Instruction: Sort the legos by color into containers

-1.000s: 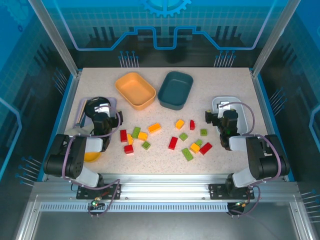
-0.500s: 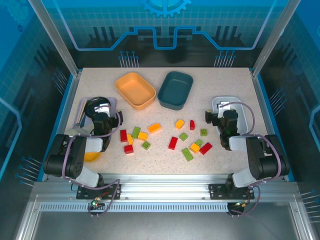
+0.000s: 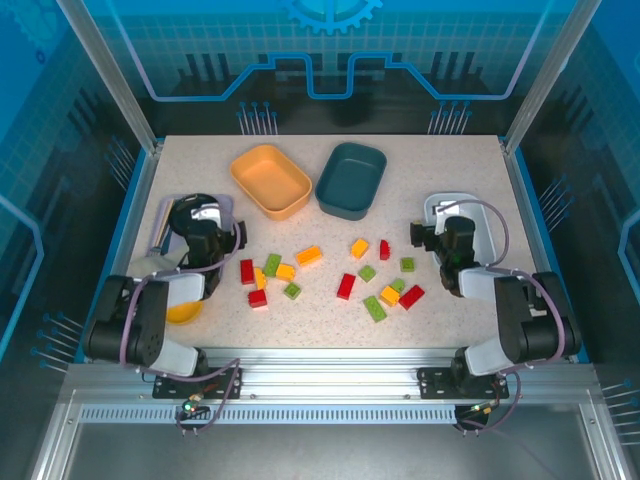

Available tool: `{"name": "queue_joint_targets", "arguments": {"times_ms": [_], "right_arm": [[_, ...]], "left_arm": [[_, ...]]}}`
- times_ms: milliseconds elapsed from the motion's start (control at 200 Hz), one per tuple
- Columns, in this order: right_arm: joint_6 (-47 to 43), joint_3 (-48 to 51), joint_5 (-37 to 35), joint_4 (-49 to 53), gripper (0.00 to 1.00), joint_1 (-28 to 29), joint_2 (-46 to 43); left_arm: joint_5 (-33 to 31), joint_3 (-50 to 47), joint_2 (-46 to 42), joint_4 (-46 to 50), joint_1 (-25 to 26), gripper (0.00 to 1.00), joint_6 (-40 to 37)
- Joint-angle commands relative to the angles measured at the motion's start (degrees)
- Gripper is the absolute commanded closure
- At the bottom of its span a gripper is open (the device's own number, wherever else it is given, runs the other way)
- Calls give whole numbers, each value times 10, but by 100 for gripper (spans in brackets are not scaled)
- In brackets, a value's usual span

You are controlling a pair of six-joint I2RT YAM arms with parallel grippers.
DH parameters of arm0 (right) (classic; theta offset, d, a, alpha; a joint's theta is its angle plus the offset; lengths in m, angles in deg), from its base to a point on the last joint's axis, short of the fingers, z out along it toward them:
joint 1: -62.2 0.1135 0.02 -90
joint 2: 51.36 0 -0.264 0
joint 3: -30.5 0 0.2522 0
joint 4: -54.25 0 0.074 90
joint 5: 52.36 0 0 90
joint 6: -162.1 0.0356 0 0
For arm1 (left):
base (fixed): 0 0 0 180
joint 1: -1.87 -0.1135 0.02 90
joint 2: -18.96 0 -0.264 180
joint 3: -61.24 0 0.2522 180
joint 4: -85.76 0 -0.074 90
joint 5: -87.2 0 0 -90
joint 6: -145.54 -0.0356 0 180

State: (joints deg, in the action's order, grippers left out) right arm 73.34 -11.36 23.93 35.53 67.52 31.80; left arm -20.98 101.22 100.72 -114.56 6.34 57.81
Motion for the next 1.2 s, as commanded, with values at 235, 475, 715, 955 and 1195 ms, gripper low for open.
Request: {"name": "queue_joint_targets", "arguments": {"times_ms": [235, 475, 715, 955, 1195], "right_arm": [[347, -380, -83, 599, 0, -28, -124], [338, -413, 69, 729, 0, -73, -80], [351, -473, 96, 834, 8, -102, 44], [360, -515, 96, 866, 53, -104, 158], [338, -606, 143, 876, 63, -100, 287]], "left_arm": [[-165, 381, -94, 488, 104, 1, 267], [74, 624, 85, 732, 63, 1, 432], [187, 776, 268, 818, 75, 16, 449], [229, 971, 465, 897, 76, 43, 442], [248, 1063, 573, 945, 77, 65, 426]]}}
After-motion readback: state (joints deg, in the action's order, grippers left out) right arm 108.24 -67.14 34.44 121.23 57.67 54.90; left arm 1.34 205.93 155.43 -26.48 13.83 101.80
